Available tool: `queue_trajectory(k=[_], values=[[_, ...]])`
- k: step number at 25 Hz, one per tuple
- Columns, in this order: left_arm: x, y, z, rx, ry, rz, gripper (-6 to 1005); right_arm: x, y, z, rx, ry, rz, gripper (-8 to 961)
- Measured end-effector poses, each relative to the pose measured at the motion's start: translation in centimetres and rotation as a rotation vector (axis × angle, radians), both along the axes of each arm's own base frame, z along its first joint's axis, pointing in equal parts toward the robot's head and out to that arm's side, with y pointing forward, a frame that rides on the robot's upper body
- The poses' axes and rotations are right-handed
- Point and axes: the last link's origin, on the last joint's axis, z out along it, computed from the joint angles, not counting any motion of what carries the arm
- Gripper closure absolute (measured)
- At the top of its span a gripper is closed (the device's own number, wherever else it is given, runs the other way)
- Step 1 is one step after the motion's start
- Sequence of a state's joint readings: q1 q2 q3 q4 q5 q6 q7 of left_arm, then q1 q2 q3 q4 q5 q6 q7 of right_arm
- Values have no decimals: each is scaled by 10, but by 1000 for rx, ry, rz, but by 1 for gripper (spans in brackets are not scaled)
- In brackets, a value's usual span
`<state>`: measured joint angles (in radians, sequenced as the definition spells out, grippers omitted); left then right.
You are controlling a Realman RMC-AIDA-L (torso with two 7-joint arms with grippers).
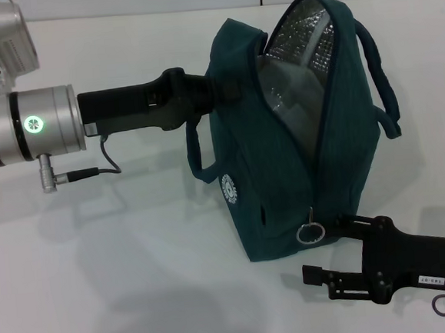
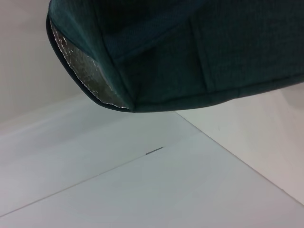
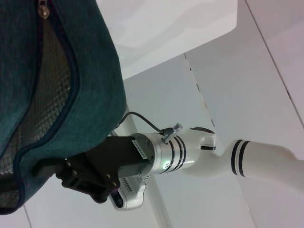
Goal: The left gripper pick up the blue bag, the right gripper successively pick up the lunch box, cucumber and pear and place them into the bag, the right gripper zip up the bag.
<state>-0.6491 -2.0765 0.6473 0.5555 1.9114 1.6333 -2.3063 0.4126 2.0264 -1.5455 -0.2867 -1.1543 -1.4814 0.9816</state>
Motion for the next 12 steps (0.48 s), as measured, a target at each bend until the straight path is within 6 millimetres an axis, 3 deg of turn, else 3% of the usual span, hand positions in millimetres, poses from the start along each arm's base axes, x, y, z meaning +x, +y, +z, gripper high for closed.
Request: queue_trajectory(k=[6, 12], values=[[0, 0, 0, 2, 1, -3, 959, 0, 0, 0, 2, 0, 2, 203], [1, 1, 1, 3, 0, -7, 959, 0, 2, 0, 9, -8, -3, 423]])
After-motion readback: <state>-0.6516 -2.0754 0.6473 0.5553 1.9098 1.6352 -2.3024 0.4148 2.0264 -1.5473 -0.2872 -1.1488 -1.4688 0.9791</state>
